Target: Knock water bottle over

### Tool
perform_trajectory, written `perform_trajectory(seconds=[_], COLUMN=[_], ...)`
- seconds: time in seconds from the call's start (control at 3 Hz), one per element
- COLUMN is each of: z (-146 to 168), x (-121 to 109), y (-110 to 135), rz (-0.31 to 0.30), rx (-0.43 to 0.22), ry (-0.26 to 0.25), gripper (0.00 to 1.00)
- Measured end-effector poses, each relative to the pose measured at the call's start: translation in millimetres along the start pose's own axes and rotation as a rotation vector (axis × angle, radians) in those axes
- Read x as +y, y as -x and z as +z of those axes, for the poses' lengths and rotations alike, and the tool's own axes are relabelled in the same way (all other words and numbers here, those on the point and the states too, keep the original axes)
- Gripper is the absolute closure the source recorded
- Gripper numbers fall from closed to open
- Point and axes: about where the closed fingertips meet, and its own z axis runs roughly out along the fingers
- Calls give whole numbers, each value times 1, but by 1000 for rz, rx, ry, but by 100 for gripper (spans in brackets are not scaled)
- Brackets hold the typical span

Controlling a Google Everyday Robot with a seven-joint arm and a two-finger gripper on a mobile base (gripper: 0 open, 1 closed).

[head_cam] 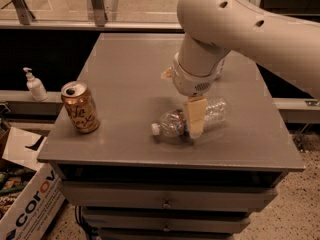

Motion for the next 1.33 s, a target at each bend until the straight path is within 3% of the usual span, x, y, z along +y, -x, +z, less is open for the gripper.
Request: perform_trajectory(seconds=[0.67,1.0,1.33], z=[1,-2,-6], x=[4,9,11], y=[-10,-38,-54], rz=[149,338,465], rx=[-155,-307,-422], ry=[3,-16,-28], gripper=[0,0,0])
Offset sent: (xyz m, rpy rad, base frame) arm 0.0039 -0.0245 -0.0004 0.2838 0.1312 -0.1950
